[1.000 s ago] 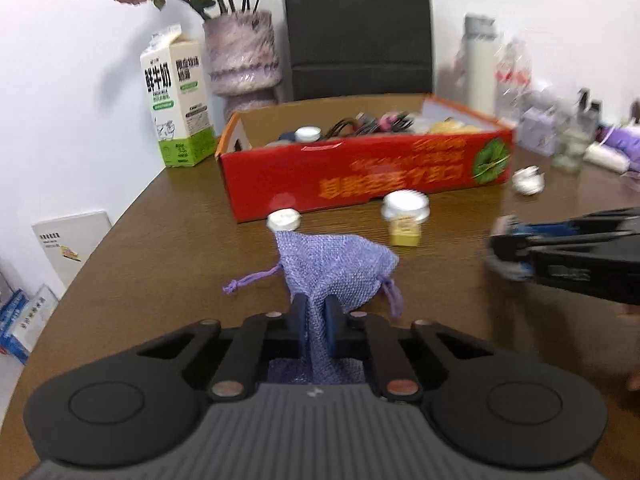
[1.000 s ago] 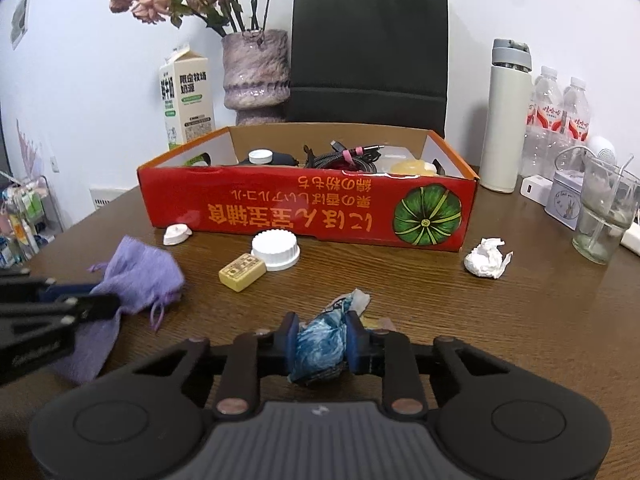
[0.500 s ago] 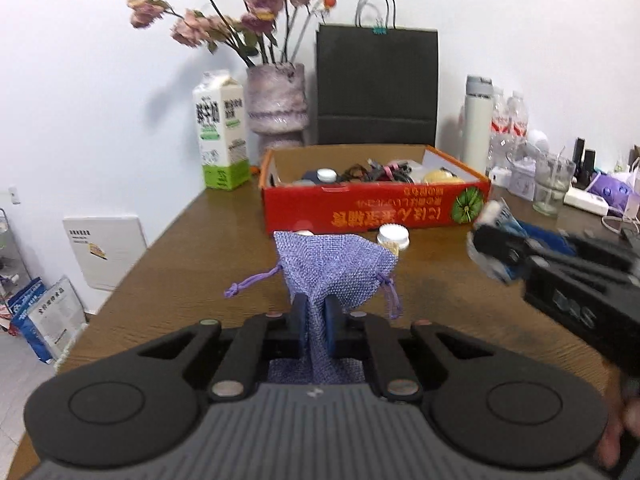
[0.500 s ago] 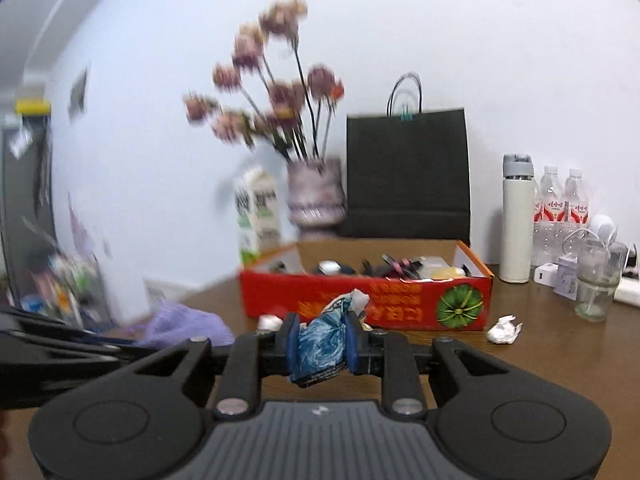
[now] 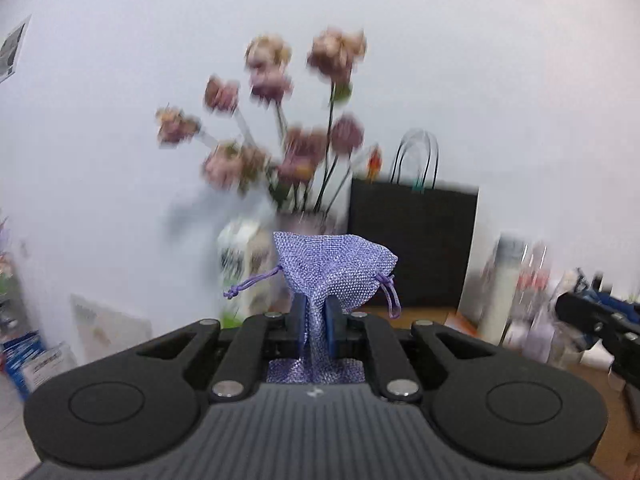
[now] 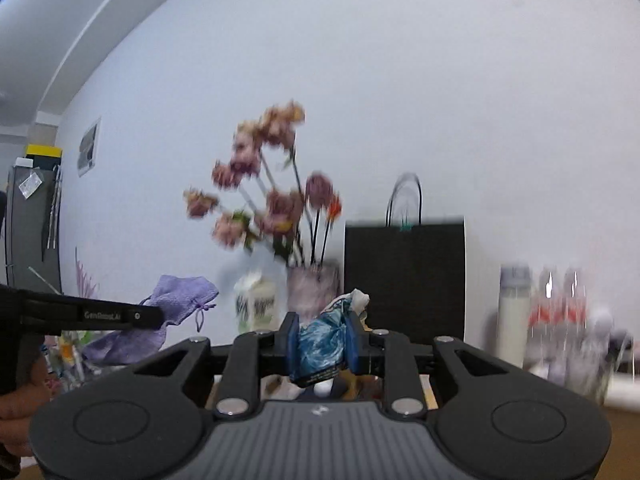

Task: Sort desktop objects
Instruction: 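Lift both items over the box and open both tools to drop them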

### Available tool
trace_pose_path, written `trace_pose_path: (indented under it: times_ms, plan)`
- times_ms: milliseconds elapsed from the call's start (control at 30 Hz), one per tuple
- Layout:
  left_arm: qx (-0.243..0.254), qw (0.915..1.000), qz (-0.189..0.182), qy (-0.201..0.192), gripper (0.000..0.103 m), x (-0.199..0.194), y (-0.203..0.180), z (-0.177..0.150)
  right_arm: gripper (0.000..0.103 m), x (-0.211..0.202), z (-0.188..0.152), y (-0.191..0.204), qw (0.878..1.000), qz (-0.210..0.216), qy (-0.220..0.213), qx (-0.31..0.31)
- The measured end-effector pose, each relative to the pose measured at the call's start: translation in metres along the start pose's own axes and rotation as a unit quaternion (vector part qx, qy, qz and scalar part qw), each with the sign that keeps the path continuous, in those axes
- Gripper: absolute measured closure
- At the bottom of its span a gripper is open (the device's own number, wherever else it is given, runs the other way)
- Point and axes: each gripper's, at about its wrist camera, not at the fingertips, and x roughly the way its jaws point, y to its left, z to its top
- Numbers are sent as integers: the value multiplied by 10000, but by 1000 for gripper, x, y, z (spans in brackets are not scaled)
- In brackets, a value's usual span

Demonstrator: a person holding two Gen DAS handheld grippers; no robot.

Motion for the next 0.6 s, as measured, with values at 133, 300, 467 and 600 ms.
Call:
trace_pose_path:
  times_ms: [133,300,467,600]
  plan:
    - [-232,9984,-513,-5,91,34,-4,39,80,35,44,-8,9989,-145,-91,-436]
    - [-258,9955,-460,791,91,126,-7,40,80,102,64,-47,9978,-124,606,222]
    - [-528,9757,-186,2120,92,237,14,-19,80,191,17,-82,9820,-211,1643,911]
    - [-600,9572,-193,2824,92,290,18,-58,80,254,-38,-93,9605,-233,2548,1091]
